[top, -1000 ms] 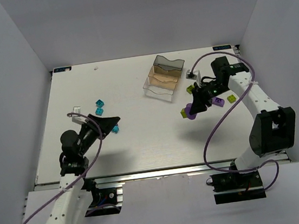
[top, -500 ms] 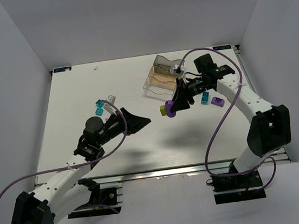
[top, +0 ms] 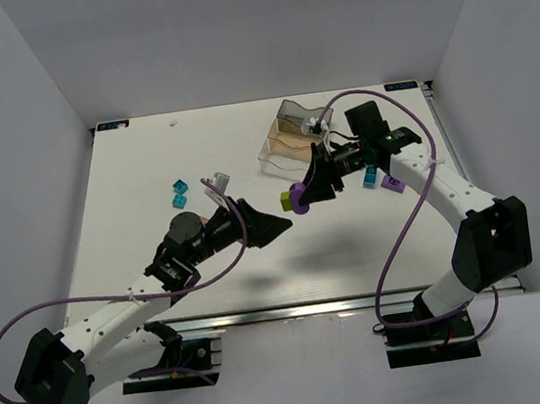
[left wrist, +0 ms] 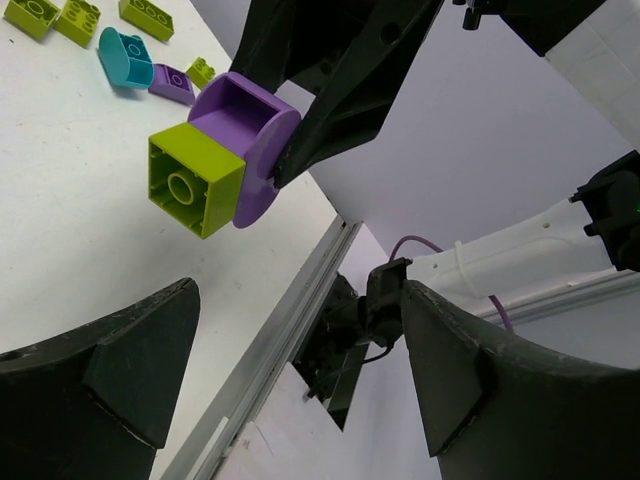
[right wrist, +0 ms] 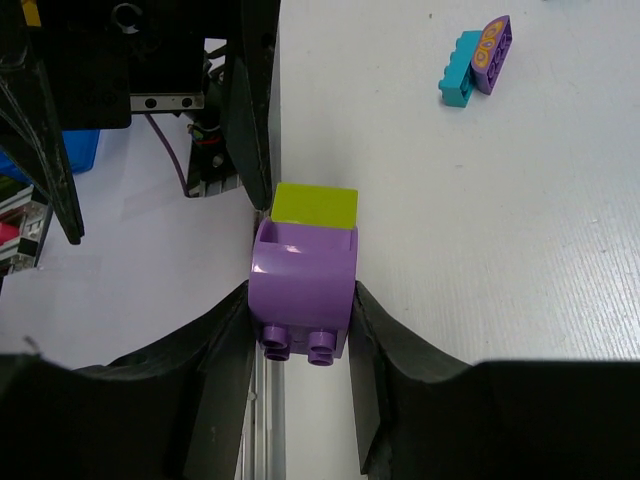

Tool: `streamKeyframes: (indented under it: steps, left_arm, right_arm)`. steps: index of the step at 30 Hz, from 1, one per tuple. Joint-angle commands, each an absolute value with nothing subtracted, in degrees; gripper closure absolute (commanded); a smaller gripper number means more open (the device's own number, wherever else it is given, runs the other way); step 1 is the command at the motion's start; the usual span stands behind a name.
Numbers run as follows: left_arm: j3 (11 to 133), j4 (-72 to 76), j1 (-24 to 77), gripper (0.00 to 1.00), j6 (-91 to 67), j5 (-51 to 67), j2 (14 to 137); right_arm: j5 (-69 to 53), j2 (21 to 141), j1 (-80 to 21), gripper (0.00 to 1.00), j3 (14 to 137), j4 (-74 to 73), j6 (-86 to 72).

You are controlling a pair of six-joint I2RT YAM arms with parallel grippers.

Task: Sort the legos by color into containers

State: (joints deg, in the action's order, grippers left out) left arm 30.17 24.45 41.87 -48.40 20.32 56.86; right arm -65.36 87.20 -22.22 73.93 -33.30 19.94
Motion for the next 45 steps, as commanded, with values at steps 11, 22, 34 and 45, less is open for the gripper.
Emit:
streamKeyframes:
  steps: [11,22,34,45]
  left_arm:
    - [31.8,26.5,43.0,0.09,-45.8,17.8,57.0]
    - [31.6,25.9,43.0,0.11,-42.7,12.9,56.2]
    - [33.0,28.7,43.0,0.25,-41.1,17.1,58.2]
    - [32.7,31.9,43.0,0.47,-43.5,21.4,59.5]
  right_arm:
    - [-67.5,84.1,-22.9,1.0,72.2,-25.7,13.8]
    - [-75.1,83.4,-23.6,1.0,71.7,-28.7,16.8]
    - [-79.2,83.4,-25.2,1.0,70.8,-32.7,20.4]
    - [-77.6,84.3,-25.8,1.0,71.7,-30.9,19.3]
